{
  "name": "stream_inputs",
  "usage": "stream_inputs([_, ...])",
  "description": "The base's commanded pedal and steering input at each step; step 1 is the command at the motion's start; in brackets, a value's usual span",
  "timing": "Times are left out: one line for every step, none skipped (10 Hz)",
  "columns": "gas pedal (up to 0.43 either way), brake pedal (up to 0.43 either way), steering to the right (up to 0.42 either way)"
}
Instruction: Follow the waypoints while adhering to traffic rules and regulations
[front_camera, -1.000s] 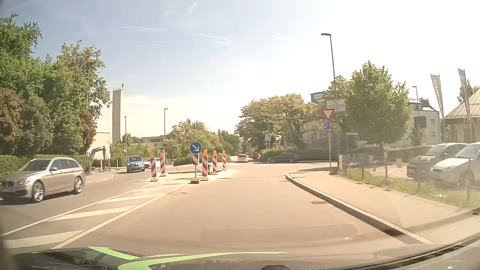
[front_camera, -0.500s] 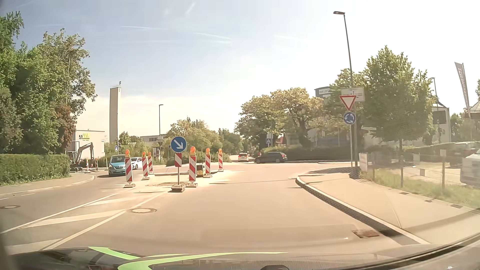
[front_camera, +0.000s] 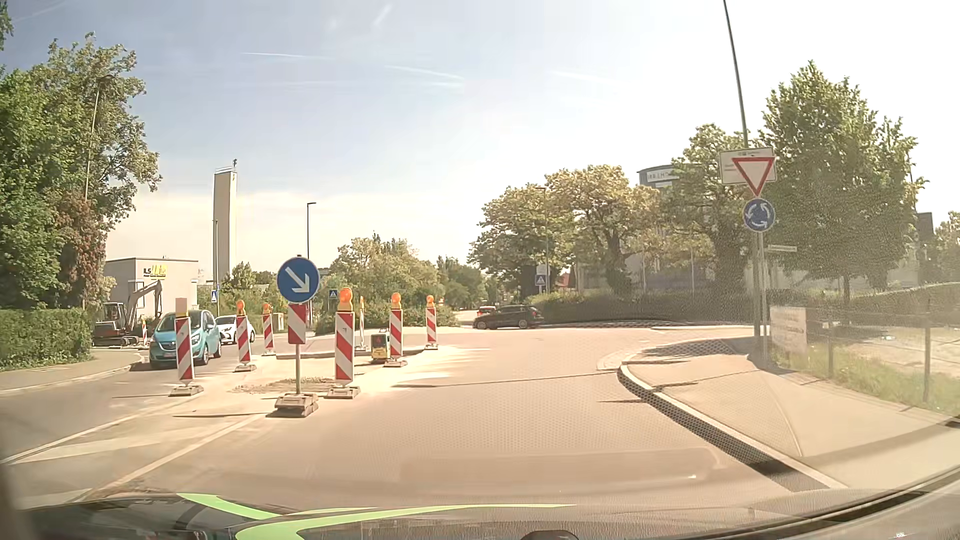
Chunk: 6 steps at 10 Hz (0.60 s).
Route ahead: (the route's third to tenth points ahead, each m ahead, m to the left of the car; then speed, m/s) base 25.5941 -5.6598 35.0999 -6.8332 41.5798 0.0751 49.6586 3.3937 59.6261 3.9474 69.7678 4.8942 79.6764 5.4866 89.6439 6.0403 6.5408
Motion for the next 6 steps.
stream_inputs([0.000, 0.207, -0.005])
stream_inputs([0.000, 0.213, -0.005])
stream_inputs([0.000, 0.213, -0.005])
stream_inputs([0.000, 0.213, -0.005])
stream_inputs([0.000, 0.220, -0.005])
stream_inputs([0.000, 0.220, -0.005])
